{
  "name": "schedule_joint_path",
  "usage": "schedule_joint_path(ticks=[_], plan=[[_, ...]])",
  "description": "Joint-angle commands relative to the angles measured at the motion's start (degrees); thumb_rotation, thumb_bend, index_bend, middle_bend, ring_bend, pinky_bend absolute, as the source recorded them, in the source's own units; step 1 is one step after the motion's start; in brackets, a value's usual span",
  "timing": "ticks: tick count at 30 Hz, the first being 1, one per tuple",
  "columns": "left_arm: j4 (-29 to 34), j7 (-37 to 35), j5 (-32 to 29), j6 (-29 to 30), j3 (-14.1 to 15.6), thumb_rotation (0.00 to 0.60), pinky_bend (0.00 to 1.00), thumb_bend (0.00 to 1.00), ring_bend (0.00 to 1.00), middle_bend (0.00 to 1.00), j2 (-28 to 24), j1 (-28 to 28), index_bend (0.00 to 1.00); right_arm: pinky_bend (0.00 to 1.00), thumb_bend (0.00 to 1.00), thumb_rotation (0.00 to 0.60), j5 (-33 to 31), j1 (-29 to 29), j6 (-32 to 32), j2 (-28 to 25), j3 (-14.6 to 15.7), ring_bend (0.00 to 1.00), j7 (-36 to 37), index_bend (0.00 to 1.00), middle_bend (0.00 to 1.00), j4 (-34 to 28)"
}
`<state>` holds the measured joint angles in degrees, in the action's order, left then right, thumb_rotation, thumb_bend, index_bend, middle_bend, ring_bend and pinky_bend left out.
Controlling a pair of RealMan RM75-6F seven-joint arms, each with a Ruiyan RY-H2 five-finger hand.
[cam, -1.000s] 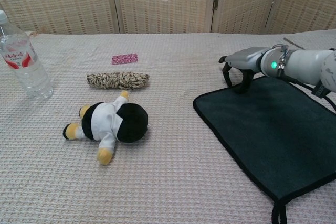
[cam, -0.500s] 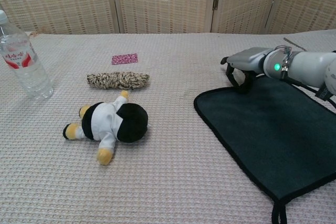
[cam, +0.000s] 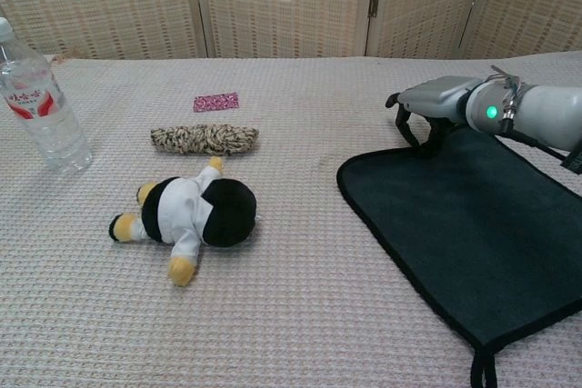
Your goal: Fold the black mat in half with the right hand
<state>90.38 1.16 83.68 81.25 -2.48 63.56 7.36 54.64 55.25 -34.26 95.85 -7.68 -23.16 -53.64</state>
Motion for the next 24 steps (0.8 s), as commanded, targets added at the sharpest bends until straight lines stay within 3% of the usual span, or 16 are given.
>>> schedule_joint_path(ticks=[1,11,24], plan=[[0.08,0.07,0.07,0.02,0.05,0.6,0.0,0.43,0.0,0.0,0.0,-0.01,0.0,0.0,0.45,0.6,3.39,-2.85,-3.35,-4.65,1.09,0.0,2.09,0.71,0.08,-7.39],[0.73,1.04,1.27,0.29,0.59,0.6,0.0,0.43,0.0,0.0,0.3,0.05,0.0,0.0,0.45,0.6,12.84,-11.31,-12.67,-17.02,8.39,0.0,2.01,0.71,0.09,-24.85],[1.22,2.08,2.42,0.48,1.2,0.6,0.0,0.43,0.0,0.0,0.66,0.1,0.0,0.0,0.45,0.6,22.55,-18.19,-17.08,-21.52,15.26,0.0,4.81,0.71,0.1,-30.56]])
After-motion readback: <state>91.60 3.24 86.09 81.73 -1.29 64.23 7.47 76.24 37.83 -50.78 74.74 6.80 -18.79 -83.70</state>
